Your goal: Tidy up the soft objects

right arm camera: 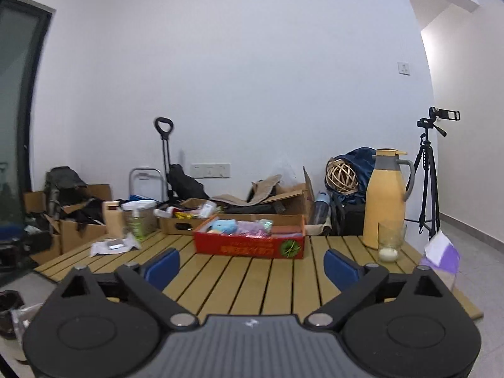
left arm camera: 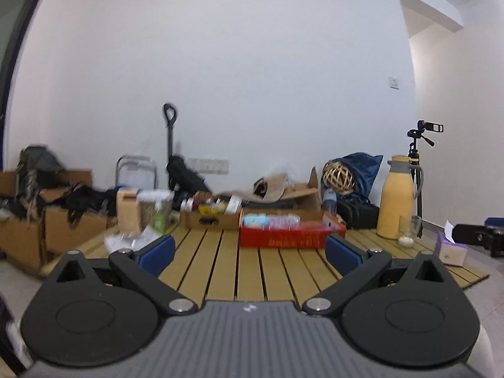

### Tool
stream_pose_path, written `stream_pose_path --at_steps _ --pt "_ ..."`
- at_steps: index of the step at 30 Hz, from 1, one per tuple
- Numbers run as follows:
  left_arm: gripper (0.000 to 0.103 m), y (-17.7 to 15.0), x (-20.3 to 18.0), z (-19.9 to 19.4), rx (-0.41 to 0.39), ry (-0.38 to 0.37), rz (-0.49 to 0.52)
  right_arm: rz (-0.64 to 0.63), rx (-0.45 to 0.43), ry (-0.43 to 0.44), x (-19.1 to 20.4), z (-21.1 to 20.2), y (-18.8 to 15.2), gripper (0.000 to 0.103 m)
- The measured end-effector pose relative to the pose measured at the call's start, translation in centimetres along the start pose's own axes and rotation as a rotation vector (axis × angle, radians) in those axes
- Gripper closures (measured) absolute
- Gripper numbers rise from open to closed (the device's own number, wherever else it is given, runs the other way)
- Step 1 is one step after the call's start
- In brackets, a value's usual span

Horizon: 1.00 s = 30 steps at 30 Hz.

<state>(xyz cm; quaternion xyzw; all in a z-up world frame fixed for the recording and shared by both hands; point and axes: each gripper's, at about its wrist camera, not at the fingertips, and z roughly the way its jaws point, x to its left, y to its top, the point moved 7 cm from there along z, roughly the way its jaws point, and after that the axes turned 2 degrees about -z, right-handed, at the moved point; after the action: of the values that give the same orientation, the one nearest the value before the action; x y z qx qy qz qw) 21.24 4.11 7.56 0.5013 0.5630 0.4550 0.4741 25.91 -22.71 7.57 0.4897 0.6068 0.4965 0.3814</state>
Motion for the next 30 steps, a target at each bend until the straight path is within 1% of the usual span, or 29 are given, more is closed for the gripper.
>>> stream_pose_path --at_steps 2,4,5,7,10,12,16,20,25,30 --pt "0.000 -1.7 -0.3 -2.4 0.022 -0.004 0.000 0.019 0.005 -0.001 0.6 -2.7 -1.8 0.002" --pt "0.000 -3.3 -0.6 -4.7 0.043 -0.015 0.027 0.043 0.034 0.008 1.4 -5.0 -4.0 0.002" --pt "0.000 -3.9 -0.8 -5.9 0.045 -0.021 0.039 0.047 0.047 0.015 1.9 -6.0 -5.1 0.001" --pt "0.000 -4.9 -0.8 -7.9 0.043 -0.008 0.047 0.041 0.084 0.016 2.9 -8.0 -7.1 0.000" --pt "0.000 -5.8 -0.6 -10.2 0.031 0.015 0.043 0.012 0.111 0.023 4.2 -10.5 -8.9 0.000" --pt "0.000 -6.1 -0.7 -11.3 0.022 0.020 0.056 0.007 0.111 0.041 4.9 -11.7 -9.2 0.000" --pt "0.000 -6.1 -1.0 -13.0 0.002 0.008 0.071 -0.011 0.084 0.047 5.7 -13.4 -9.0 0.000" --pt "0.000 -6.1 -0.8 -14.0 -0.007 0.002 0.070 -0.014 0.085 0.057 6.1 -13.8 -8.9 0.000" --pt "0.000 -6.1 -0.8 -14.9 -0.022 0.002 0.070 -0.002 0.066 0.047 5.8 -14.7 -8.6 0.000" --pt "0.000 -6.1 -0.6 -15.0 -0.021 0.002 0.070 0.015 0.068 0.037 5.4 -14.6 -8.8 0.000"
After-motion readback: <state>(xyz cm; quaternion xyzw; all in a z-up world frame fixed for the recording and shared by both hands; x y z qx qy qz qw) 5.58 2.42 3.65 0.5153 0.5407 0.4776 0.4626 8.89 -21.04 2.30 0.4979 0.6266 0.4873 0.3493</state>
